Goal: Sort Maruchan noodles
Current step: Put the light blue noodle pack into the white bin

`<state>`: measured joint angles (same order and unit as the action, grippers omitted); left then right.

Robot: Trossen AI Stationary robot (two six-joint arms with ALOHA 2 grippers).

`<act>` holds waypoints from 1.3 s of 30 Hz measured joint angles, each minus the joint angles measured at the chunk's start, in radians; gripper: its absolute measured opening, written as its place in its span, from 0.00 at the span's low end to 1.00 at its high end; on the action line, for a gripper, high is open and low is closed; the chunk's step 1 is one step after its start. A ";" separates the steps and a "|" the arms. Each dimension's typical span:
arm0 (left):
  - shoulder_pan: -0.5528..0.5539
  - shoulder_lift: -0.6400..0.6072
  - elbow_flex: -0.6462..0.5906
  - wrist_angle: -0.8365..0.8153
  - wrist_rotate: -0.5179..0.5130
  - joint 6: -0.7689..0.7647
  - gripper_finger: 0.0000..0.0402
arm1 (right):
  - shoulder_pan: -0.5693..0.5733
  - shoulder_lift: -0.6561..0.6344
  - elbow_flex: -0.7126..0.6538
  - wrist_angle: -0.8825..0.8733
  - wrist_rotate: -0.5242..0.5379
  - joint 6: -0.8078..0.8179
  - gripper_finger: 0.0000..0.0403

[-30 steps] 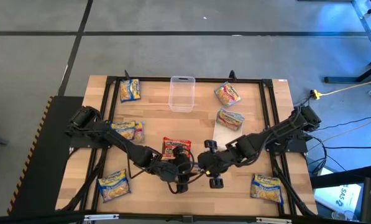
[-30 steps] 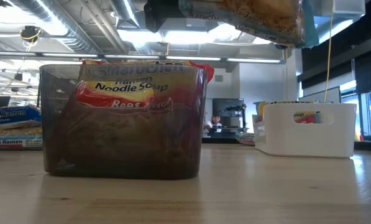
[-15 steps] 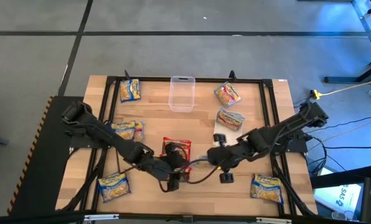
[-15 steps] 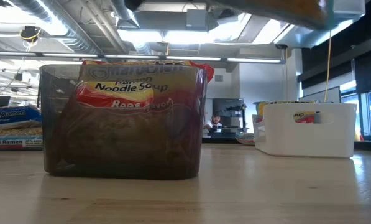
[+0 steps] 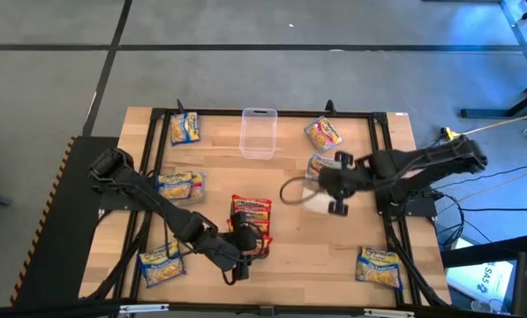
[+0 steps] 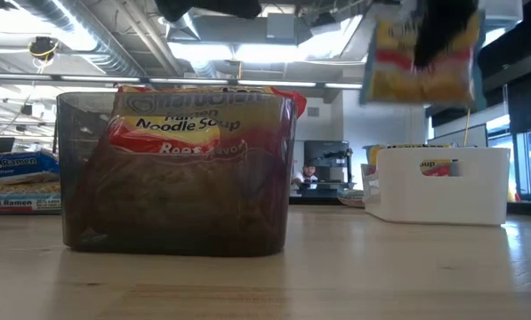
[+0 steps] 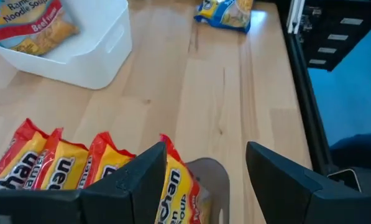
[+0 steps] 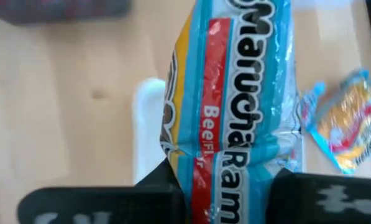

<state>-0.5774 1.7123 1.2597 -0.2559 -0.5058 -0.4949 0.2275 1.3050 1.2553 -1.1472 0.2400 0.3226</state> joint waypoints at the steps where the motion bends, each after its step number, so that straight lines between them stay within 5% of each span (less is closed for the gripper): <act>1: 0.000 0.000 0.000 0.003 0.000 -0.002 0.53 | -0.033 -0.014 -0.030 0.006 -0.016 -0.018 0.12; 14: -0.002 0.000 0.000 0.017 -0.006 -0.025 0.53 | -0.291 -0.044 -0.316 0.262 -0.172 -0.222 0.12; 29: -0.001 0.000 0.000 0.025 -0.007 -0.026 0.53 | -0.308 -0.044 -0.461 0.387 -0.172 -0.278 0.12; 39: -0.005 0.000 0.000 0.033 -0.007 -0.027 0.53 | -0.308 -0.044 -0.517 0.444 -0.155 -0.271 0.23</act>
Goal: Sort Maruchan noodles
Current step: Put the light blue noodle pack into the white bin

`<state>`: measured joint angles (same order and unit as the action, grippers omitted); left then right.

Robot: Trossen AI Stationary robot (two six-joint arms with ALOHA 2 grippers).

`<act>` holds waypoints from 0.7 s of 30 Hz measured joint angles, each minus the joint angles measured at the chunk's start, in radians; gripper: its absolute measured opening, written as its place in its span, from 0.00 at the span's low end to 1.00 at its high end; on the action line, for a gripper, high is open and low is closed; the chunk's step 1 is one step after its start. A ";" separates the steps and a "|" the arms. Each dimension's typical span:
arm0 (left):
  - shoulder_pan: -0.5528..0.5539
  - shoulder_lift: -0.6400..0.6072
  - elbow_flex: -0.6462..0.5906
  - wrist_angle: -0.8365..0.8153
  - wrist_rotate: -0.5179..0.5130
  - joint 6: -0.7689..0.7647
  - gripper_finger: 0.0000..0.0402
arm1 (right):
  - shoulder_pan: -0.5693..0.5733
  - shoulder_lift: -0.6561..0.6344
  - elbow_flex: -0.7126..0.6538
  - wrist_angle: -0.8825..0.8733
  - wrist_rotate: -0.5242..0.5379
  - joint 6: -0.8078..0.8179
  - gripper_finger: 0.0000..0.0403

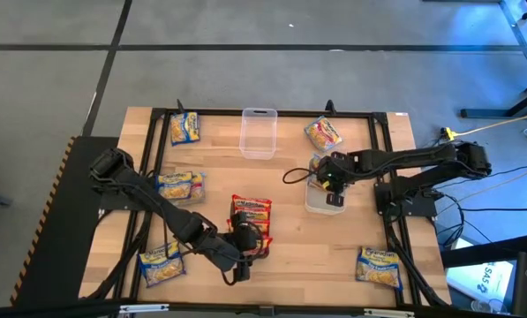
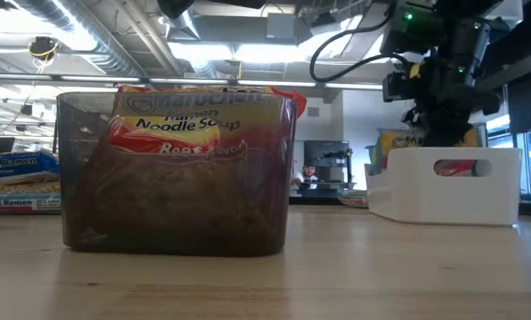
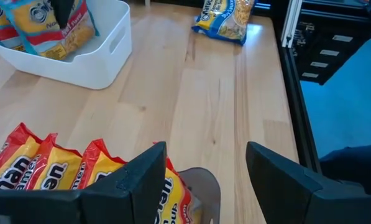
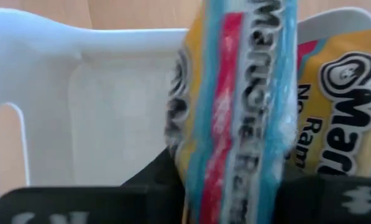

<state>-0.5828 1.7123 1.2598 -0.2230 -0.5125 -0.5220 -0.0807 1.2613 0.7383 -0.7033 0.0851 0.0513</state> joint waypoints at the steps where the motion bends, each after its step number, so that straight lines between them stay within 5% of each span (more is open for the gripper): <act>1: -0.001 0.000 0.000 0.000 0.000 0.000 0.53 | 0.000 0.000 0.000 0.002 0.004 0.002 0.25; 11: -0.001 0.000 0.000 0.014 0.008 0.001 0.53 | 0.001 0.001 0.046 -0.063 0.072 0.002 0.49; 21: -0.001 0.000 0.000 0.015 0.002 -0.025 0.53 | 0.002 0.000 0.150 -0.193 0.116 0.027 0.50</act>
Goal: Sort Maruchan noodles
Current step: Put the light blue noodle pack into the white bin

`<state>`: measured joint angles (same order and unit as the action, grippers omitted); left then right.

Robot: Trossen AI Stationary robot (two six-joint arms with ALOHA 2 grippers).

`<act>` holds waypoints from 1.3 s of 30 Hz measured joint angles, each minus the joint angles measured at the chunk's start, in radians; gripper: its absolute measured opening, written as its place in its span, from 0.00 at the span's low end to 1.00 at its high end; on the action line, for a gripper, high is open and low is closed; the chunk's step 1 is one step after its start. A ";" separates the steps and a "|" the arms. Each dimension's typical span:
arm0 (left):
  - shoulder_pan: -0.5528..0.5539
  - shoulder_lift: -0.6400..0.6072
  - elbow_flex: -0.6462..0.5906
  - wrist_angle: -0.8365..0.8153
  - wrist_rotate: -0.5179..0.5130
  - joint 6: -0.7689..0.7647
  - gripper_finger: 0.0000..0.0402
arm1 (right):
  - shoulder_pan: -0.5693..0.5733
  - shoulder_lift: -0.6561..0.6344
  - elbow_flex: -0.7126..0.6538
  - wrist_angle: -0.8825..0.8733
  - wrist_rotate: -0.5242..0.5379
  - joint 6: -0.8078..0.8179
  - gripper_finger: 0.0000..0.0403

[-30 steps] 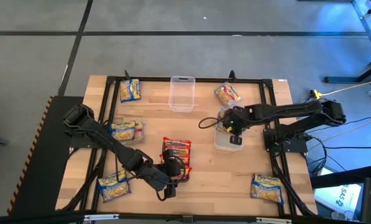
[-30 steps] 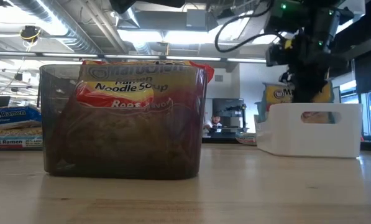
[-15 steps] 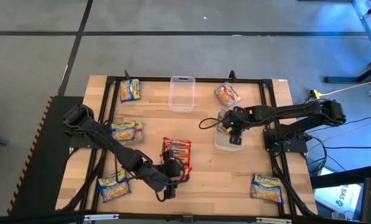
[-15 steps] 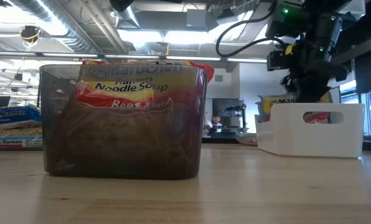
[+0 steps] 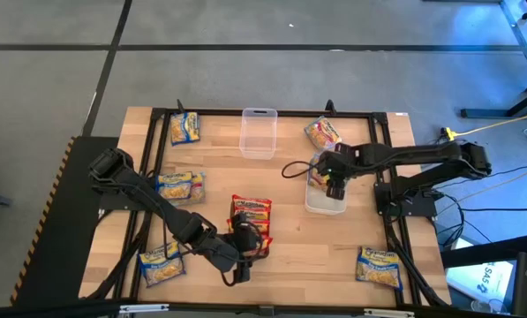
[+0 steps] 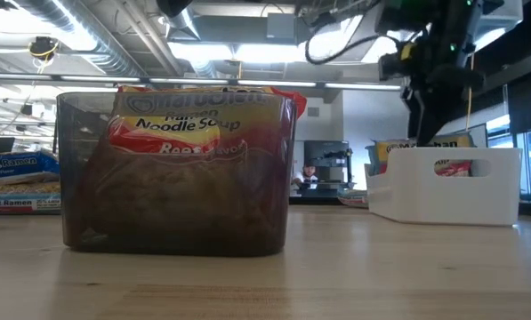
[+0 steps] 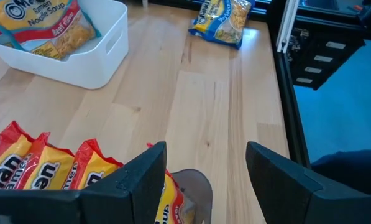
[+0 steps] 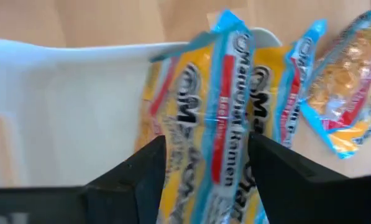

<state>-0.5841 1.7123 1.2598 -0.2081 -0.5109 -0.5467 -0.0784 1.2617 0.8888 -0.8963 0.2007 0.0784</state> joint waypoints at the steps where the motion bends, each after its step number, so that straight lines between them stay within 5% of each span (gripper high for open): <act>1: 0.000 0.000 0.000 0.000 -0.004 -0.007 0.53 | 0.000 0.000 0.018 -0.016 -0.023 0.007 0.49; 8: 0.008 0.000 0.000 0.000 -0.003 0.024 0.53 | -0.013 -0.028 0.151 -0.062 0.019 0.036 0.43; 12: 0.016 0.000 -0.006 0.002 -0.018 0.059 0.53 | -0.119 -0.053 0.125 0.026 0.021 -0.032 0.36; 26: 0.132 -0.008 -0.060 0.001 -0.047 0.117 0.53 | -0.750 0.062 0.031 0.398 -0.447 -0.345 0.03; 33: 0.168 -0.008 -0.060 0.002 -0.046 0.115 0.53 | -0.872 0.252 0.030 0.515 -0.596 -0.371 0.02; 39: 0.176 -0.008 -0.060 0.007 -0.046 0.105 0.53 | -0.892 0.400 0.030 0.605 -0.595 -0.366 0.01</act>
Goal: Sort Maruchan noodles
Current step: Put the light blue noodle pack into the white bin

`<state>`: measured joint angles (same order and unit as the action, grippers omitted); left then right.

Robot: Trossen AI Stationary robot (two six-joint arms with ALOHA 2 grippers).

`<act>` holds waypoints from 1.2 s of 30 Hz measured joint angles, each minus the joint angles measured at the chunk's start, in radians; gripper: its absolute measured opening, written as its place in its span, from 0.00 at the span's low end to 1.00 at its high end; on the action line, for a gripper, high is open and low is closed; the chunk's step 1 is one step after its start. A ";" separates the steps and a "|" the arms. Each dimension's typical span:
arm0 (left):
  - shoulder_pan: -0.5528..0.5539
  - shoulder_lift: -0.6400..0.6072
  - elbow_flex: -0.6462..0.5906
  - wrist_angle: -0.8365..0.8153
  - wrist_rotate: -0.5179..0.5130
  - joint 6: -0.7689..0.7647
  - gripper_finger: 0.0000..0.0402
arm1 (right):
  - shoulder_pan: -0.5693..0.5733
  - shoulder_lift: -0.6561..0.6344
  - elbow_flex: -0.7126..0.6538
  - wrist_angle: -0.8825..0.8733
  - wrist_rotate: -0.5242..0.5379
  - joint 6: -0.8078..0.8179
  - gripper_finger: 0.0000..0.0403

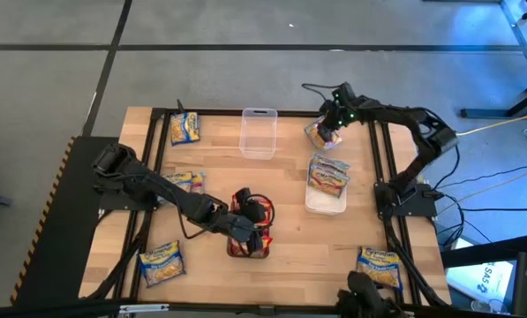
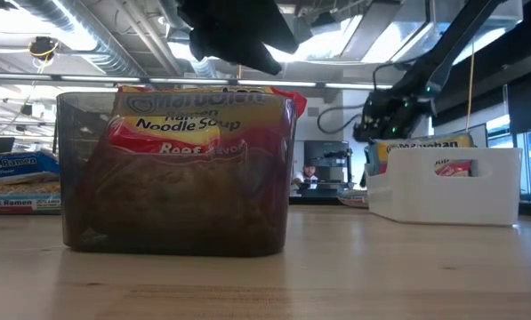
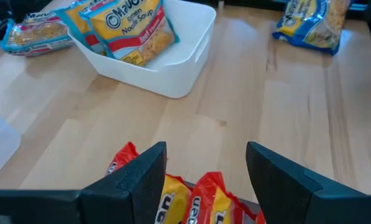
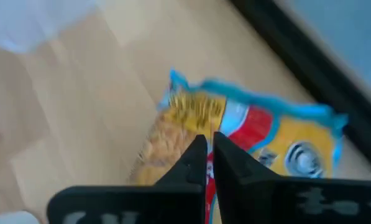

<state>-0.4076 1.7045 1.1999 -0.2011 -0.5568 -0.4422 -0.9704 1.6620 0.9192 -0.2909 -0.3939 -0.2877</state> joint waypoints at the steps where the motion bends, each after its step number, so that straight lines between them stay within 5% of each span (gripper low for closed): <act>1: 0.000 0.000 0.000 0.004 0.000 0.000 0.53 | 0.001 0.017 0.000 -0.006 0.012 0.000 0.01; 6: -0.008 0.000 0.000 0.004 0.000 -0.001 0.53 | 0.003 0.047 0.006 -0.046 0.198 0.018 0.00; 14: -0.048 0.000 0.000 0.004 0.001 -0.001 0.53 | 0.002 -0.041 0.000 -0.369 0.524 0.184 0.00; 21: -0.086 0.000 0.000 0.017 0.000 -0.002 0.53 | 0.003 -0.069 -0.012 -0.650 0.517 0.343 0.00; 29: -0.118 0.000 0.000 0.023 0.000 -0.001 0.53 | 0.127 -0.086 -0.029 -0.859 0.479 0.453 0.00; 36: -0.119 0.000 0.000 0.023 0.000 -0.001 0.53 | 0.286 -0.332 -0.029 -0.981 0.502 0.609 0.00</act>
<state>-0.5270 1.7046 1.1999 -0.1783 -0.5568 -0.4427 -0.6843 1.3297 0.8902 -1.2723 0.1082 0.3215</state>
